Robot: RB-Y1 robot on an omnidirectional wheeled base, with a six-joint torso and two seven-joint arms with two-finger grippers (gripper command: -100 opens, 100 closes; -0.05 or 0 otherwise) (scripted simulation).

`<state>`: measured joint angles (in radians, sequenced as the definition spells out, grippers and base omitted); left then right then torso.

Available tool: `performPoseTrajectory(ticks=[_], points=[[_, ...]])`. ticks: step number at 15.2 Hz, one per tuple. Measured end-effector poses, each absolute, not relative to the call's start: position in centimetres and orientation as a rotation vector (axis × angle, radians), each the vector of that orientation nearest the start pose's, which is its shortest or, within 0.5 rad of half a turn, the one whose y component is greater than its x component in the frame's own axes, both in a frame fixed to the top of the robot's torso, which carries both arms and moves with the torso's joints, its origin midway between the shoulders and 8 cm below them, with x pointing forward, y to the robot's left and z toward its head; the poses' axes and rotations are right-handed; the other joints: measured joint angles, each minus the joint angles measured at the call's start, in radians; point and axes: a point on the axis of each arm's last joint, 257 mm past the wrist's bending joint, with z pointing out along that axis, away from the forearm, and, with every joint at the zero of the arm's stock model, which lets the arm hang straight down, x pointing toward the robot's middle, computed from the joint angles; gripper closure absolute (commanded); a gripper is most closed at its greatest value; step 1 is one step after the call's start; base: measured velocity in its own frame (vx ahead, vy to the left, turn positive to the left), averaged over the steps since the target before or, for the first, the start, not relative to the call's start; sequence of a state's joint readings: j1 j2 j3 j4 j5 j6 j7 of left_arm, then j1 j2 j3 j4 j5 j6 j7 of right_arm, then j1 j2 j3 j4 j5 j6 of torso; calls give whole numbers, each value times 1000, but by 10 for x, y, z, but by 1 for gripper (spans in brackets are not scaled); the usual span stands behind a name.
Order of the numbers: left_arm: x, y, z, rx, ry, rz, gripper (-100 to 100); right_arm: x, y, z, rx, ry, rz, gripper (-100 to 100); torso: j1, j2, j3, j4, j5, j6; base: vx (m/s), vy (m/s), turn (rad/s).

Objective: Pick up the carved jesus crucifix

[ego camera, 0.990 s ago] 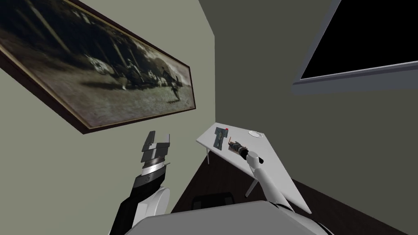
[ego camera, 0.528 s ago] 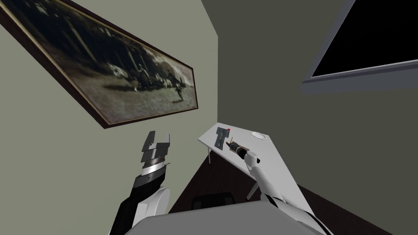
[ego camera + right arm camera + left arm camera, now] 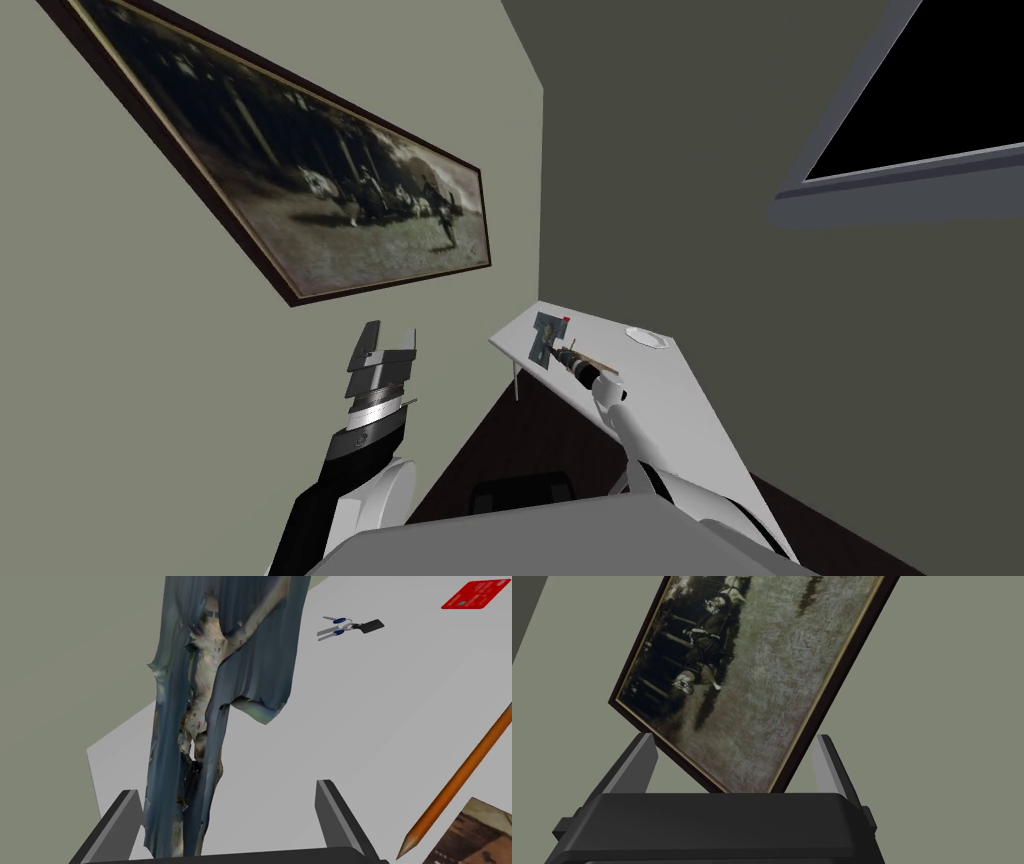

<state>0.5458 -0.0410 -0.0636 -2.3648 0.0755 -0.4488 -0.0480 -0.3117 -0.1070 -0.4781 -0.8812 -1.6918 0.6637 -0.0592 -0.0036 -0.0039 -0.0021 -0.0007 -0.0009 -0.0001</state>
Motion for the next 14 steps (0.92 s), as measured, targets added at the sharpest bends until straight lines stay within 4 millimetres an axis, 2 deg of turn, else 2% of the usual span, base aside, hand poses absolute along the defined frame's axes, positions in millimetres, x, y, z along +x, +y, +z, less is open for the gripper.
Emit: performPoseTrajectory(ticks=[3, 4, 6, 8, 11, 14], points=[[333, 276, 38, -730, 549, -1350, 0, 564, -247, -344, -2070, 167, -1605, -100, 0, -1, 0, 0, 0, 0, 14, -28, 90], [333, 276, 38, -730, 549, -1350, 0, 564, -246, -344, -2064, 168, -1603, -100, 0, -1, 0, 0, 0, 1, -24, -98, 363], [334, 276, 38, -730, 549, -1350, 0, 562, -250, -351, -2101, 194, -1593, -100, -6, 2, 1, 0, -1, -1, -38, -146, 479], [333, 276, 38, -730, 549, -1350, 0, 561, -256, -360, -2141, 230, -1578, -100, -7, 2, 1, 0, -1, 1, -17, -90, 71], [334, 276, 38, -730, 549, -1350, 0, 559, -267, -370, -2182, 288, -1566, -100, -7, 3, 2, 1, -1, -1, -46, -130, 399], [333, 276, 38, -730, 549, -1350, 0, 558, -276, -379, -2231, 337, -1558, -100, -4, 1, 1, 0, -1, 1, -16, -46, 34]])
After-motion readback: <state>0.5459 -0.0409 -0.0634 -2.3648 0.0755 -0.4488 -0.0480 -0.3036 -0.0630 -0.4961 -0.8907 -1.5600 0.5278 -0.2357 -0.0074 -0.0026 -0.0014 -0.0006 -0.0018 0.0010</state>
